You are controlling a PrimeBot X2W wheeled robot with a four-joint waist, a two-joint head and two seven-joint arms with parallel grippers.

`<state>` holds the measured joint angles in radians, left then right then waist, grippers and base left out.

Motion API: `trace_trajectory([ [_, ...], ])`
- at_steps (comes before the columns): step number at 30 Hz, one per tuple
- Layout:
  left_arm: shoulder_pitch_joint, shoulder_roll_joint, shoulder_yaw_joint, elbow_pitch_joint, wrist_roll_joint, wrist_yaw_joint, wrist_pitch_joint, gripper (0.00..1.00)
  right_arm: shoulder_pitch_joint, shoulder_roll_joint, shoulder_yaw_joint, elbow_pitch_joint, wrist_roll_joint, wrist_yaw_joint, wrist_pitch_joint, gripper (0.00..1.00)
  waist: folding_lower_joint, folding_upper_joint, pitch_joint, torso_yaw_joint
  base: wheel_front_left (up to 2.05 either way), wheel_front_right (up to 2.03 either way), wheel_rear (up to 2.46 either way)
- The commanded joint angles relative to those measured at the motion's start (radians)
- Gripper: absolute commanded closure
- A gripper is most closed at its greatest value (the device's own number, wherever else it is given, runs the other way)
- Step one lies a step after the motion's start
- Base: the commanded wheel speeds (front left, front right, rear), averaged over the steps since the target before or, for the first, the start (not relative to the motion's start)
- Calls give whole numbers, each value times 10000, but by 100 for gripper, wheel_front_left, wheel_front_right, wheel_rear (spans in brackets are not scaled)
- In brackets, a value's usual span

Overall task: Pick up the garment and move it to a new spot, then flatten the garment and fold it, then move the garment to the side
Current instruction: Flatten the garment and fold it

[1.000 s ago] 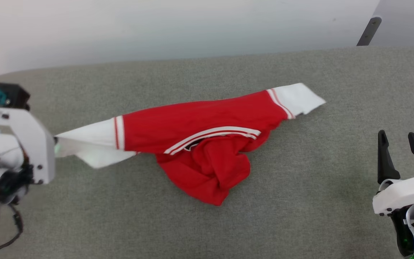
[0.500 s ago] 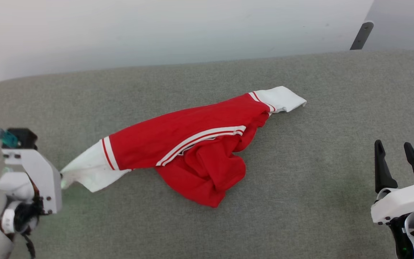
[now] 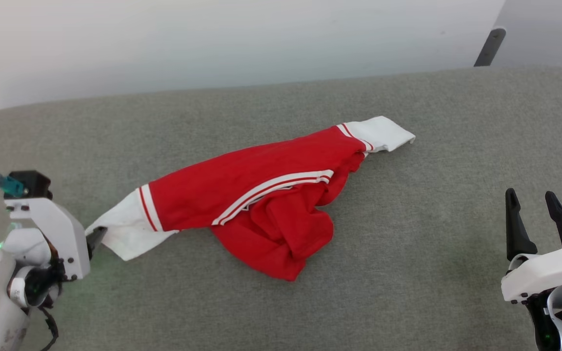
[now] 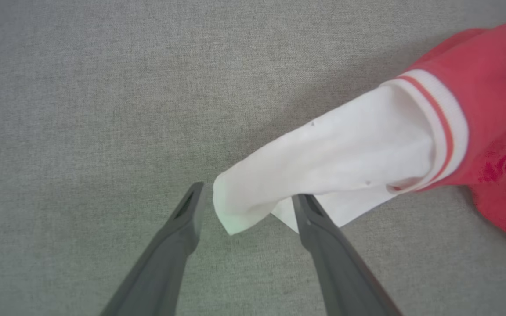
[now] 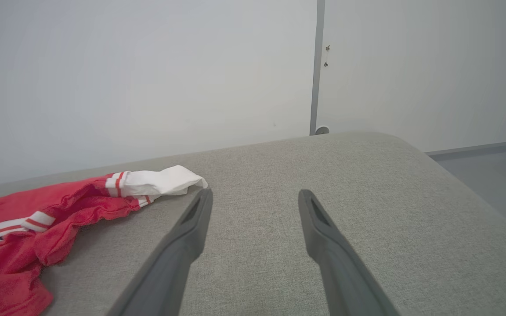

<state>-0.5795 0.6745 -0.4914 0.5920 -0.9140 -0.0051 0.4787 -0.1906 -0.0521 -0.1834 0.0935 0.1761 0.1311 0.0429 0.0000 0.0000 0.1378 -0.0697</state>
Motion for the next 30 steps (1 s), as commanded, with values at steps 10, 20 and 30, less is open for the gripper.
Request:
trace_trajectory([
  [10,647,257,364,-1367,-60,347,-861,0,245,27,193,102,84,-6,-25,0,0,0,-630,367,0,0,0],
  [20,2212,364,930,-3537,-205,1249,-2002,0,511,26,402,-4,128,-7,52,0,0,0,-1079,683,0,0,0],
  [30,4269,309,1718,-5300,154,1936,-4490,0,463,25,521,-2,92,-7,185,0,0,0,-1181,1053,0,0,0],
])
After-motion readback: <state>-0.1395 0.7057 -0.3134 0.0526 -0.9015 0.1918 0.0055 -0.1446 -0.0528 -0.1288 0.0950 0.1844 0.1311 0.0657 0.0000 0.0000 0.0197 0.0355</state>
